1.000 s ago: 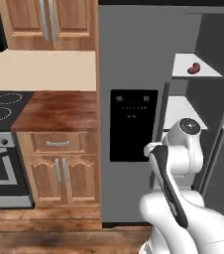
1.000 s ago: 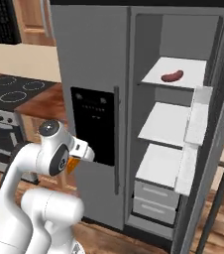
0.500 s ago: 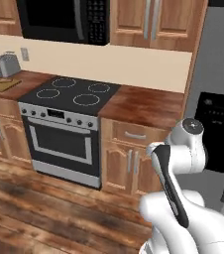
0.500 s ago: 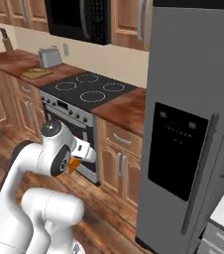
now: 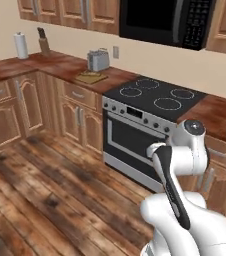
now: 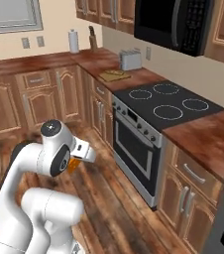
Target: Retrieve the sausage and cheese from the fridge and place them on the cutting board on the counter.
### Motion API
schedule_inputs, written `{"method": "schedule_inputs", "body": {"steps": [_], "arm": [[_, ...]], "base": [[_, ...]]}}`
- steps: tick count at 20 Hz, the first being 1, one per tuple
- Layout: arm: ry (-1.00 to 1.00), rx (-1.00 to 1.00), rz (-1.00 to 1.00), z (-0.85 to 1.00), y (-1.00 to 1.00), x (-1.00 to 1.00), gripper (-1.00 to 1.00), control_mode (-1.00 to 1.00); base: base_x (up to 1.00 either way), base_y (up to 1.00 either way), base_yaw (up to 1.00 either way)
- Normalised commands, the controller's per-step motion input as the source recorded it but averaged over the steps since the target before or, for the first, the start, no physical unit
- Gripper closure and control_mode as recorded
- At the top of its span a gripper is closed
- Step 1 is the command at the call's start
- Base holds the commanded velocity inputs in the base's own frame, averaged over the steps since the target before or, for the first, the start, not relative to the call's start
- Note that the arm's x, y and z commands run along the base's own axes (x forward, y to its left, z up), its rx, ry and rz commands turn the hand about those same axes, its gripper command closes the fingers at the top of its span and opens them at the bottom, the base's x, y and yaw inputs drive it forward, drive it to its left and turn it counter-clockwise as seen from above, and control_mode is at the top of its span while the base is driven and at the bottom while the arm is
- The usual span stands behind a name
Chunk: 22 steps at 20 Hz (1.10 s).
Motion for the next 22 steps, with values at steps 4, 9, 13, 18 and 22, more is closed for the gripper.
{"method": "schedule_inputs", "body": {"steps": [4, 9, 13, 18, 22], "arm": [[0.00, 0.00, 0.00, 0.00, 0.00, 0.00, 1.00, 1.00], [0.00, 0.00, 0.00, 0.00, 0.00, 0.00, 1.00, 1.00], [0.00, 0.00, 0.00, 0.00, 0.00, 0.00, 1.00, 1.00], [0.00, 0.00, 0.00, 0.00, 0.00, 0.00, 1.00, 1.00], [0.00, 0.00, 0.00, 0.00, 0.00, 0.00, 1.00, 1.00]], "base": [[1.00, 0.23, 0.23], [1.00, 0.20, 0.13], [1.00, 0.23, 0.07], [1.00, 0.19, 0.00], [1.00, 0.19, 0.00]]}}
